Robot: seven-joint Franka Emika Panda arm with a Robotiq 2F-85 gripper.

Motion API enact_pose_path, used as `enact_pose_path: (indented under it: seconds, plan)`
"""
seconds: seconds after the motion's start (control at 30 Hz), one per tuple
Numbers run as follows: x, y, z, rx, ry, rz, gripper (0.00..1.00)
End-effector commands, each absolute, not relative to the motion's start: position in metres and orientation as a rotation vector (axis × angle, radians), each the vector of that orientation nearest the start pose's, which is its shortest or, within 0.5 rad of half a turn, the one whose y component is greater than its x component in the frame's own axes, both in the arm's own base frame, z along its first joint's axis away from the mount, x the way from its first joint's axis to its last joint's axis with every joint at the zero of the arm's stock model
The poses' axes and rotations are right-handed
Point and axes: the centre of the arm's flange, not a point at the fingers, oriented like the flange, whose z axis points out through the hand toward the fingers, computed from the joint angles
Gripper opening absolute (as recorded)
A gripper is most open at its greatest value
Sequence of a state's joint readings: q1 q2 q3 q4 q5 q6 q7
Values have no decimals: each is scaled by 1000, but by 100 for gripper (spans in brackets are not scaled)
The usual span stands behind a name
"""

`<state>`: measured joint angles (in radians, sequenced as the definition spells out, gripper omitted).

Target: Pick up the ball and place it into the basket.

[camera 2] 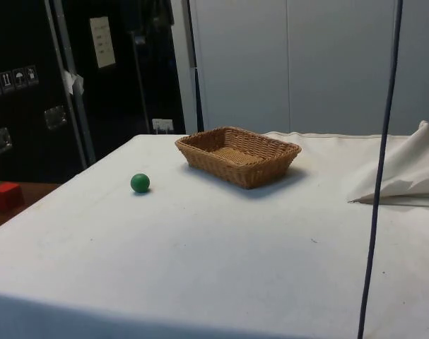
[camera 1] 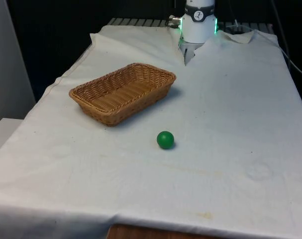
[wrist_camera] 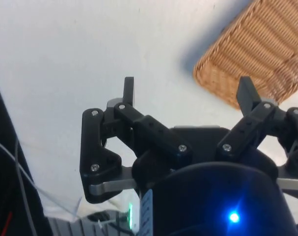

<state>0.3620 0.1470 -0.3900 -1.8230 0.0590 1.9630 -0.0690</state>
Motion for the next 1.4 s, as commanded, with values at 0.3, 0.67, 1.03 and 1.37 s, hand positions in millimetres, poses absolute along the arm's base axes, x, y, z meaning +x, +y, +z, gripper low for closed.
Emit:
enact_pose_path:
  seconds: [0.3,0.67,1.03,1.37]
  plan:
    - [631,-4,429,-3160,-53,-62,100]
    - [648,-16,396,-3160,-94,-93,100]
    - [661,-34,369,-3122,-126,-116,100]
    - [678,-42,335,-3101,-154,-109,100]
